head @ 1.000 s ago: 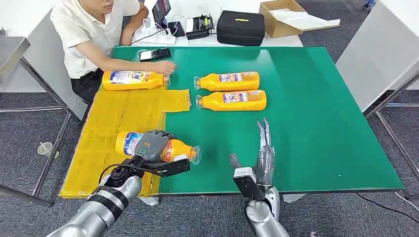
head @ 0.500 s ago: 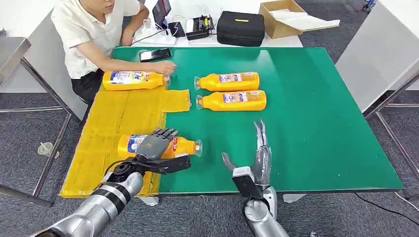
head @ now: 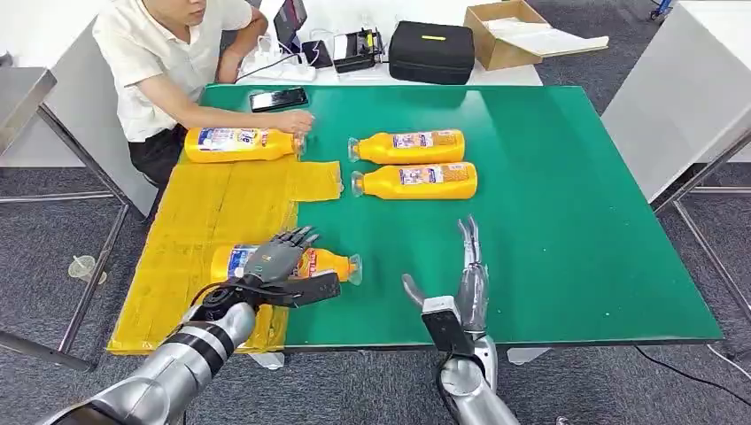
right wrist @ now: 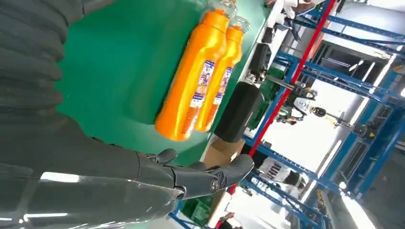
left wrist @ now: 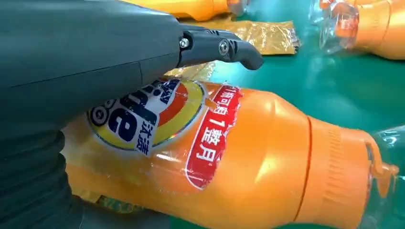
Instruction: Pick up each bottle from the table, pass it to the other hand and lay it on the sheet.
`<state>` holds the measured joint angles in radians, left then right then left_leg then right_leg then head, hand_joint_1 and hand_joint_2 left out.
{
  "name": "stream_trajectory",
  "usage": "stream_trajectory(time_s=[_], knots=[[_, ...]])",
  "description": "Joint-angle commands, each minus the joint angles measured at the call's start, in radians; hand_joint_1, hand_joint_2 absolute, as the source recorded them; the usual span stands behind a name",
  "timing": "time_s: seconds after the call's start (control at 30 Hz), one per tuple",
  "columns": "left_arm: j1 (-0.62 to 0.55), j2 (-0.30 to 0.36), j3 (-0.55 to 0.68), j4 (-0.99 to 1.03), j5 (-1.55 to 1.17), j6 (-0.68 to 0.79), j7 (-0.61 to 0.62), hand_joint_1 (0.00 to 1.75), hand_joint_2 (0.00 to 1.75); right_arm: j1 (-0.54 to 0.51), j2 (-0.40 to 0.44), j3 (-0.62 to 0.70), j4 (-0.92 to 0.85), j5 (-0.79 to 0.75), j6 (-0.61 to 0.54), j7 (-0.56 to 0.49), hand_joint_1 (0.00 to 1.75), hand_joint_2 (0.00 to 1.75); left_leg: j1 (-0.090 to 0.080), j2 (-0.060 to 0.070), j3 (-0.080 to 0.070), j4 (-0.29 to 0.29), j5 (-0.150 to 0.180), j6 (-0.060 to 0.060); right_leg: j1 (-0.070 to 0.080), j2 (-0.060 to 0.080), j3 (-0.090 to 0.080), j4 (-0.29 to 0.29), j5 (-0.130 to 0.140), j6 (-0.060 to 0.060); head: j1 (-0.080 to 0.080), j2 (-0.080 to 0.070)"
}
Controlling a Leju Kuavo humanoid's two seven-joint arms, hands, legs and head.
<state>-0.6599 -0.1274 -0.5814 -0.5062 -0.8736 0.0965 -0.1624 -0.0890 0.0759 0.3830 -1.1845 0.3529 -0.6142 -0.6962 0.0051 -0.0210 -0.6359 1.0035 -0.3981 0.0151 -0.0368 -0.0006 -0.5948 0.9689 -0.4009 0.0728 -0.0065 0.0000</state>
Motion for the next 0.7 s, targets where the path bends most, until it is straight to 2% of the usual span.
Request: stream_trajectory(time_s=[0.03,0.47,0.57,0.7], knots=[[0.007,0.007,0.022,0.024,0.009,-0.021,-0.015,0.00,1.75,-0.037,-0.028,0.042,0.059,-0.006,-0.078,-0.002,0.00,1.75,0.000,0.003,0.002,0.000,-0.001,0.000,0.001,0.002,0.002,-0.001,0.000,-0.002,0.000,0.000],[0.007,0.007,0.022,0.024,0.009,-0.021,-0.015,0.00,1.75,-0.037,-0.028,0.042,0.059,-0.006,-0.078,-0.002,0.00,1.75,0.001,0.004,0.004,0.000,-0.002,-0.001,0.002,0.002,0.004,-0.001,-0.001,-0.004,0.000,0.000],[0.040,0.023,0.029,-0.069,0.058,-0.050,-0.096,0.00,1.75,-0.026,-0.032,0.041,0.053,-0.009,-0.084,-0.002,0.00,1.75,0.001,0.004,0.004,0.000,-0.002,0.000,0.002,0.003,0.003,-0.001,-0.001,-0.004,0.000,0.000],[0.110,0.062,0.002,-0.270,0.099,-0.066,-0.103,0.00,1.75,-0.006,-0.035,0.028,0.035,-0.002,-0.084,-0.002,0.00,1.75,0.001,0.003,0.003,0.000,-0.002,0.000,0.001,0.002,0.002,-0.001,-0.001,-0.003,0.000,0.000]])
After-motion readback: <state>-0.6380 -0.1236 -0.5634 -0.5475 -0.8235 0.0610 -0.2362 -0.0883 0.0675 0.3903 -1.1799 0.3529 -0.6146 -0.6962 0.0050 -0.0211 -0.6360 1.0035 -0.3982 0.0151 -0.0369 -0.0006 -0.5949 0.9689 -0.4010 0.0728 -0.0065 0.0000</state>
